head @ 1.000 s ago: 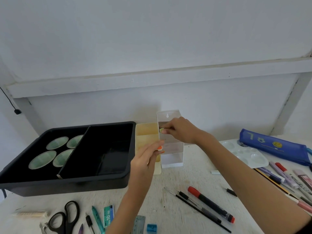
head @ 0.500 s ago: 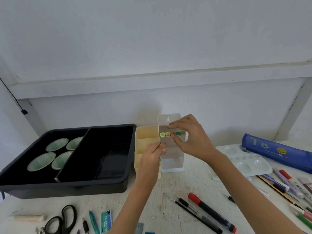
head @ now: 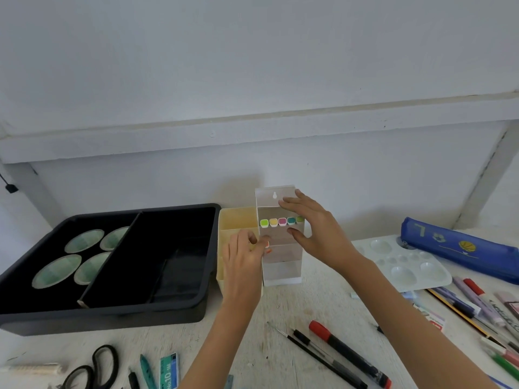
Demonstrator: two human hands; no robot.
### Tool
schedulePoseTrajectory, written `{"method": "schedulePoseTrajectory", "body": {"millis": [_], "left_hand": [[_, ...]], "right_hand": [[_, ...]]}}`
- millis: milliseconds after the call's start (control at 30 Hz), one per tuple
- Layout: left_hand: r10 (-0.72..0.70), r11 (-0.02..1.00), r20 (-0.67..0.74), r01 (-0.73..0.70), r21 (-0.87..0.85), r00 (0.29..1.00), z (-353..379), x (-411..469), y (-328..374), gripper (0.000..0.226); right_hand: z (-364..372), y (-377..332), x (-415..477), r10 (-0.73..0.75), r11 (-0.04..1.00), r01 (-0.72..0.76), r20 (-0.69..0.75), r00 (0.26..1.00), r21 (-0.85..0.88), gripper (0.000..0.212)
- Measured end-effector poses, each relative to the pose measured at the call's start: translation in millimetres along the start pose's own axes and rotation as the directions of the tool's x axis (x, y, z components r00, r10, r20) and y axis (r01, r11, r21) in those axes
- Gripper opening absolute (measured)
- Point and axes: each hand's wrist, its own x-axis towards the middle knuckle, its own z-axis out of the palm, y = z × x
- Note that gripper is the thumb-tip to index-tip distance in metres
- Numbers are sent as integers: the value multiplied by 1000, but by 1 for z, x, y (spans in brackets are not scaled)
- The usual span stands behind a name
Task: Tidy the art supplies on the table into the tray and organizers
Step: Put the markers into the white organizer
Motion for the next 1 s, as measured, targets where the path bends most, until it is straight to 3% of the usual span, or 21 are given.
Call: {"method": "schedulePoseTrajectory", "body": {"millis": [200,367,500,600,667,733,867,1000], "left_hand": [[-43,999,27,42,15,999,3,0,0,46],[29,998,58,-32,50,998,-17,-8,0,57],[-87,991,49,91,-97,995,-44,-43,-2,40],[-212,953,88,226,-200,973,-61,-72,-6,37],[-290,926,66,298,-234,955,-69,-91,-10,38],[-371,897,49,371,-240,928,-77,-109,-14,33],[-498,836,60,497,-231,865,-94,-145,-21,35],[-579,795,45,576,-190,814,-113,-177,-30,33]], "right_hand": [[1,-3,-1,-1,999,2,-21,1000,36,60],[-2,-8,-2,8,1000,-9,32,999,3,64],[-9,-16,-8,2,998,6,115,993,-66,74],[-5,-42,-24,17,998,-18,-10,1000,-68,76],[3,-70,-42,22,999,-14,-143,989,52,66],[17,-96,-61,20,990,4,-165,986,143,54],[58,-127,-94,5,967,-3,-10,1000,255,38],[89,-145,-116,-93,944,40,150,984,327,39]]}}
